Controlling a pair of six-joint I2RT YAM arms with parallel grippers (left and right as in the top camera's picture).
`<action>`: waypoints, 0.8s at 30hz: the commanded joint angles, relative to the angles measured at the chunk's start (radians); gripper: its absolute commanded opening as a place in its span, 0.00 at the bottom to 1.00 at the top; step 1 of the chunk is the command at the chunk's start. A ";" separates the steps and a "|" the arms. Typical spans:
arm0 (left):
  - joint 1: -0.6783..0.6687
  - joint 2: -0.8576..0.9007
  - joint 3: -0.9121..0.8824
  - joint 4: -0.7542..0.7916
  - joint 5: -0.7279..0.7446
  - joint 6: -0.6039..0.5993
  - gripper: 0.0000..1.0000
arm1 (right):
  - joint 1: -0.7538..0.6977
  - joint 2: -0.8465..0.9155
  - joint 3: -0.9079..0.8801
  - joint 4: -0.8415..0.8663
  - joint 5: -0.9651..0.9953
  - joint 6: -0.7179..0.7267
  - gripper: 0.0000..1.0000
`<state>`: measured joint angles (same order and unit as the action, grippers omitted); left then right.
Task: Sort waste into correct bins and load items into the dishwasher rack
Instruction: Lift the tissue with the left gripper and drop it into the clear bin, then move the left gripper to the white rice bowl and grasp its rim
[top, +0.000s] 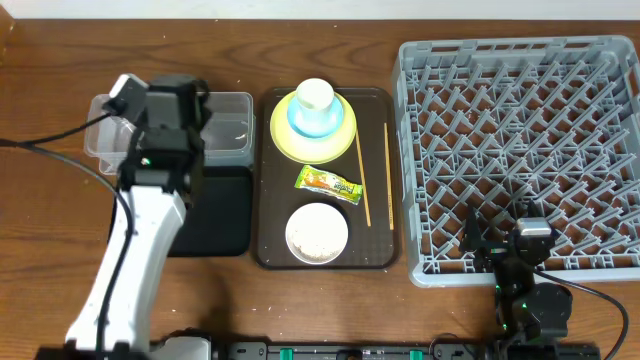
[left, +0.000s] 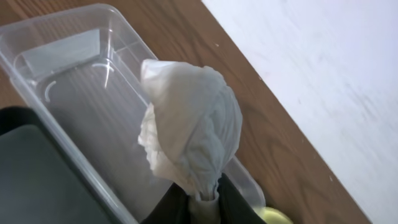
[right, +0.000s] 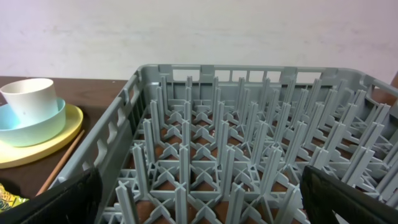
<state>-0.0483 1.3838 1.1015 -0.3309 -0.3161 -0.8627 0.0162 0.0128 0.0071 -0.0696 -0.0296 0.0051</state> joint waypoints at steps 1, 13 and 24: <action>0.053 0.104 -0.004 0.040 0.129 0.013 0.16 | 0.001 -0.001 -0.002 -0.003 -0.001 -0.014 0.99; 0.078 0.272 -0.003 0.081 0.187 0.041 0.60 | 0.001 -0.001 -0.002 -0.003 -0.001 -0.014 0.99; 0.056 0.135 -0.002 -0.005 0.575 0.129 0.62 | 0.001 -0.001 -0.002 -0.003 -0.001 -0.014 0.99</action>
<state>0.0227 1.5772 1.0996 -0.3046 0.0292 -0.7715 0.0162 0.0128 0.0071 -0.0692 -0.0292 0.0051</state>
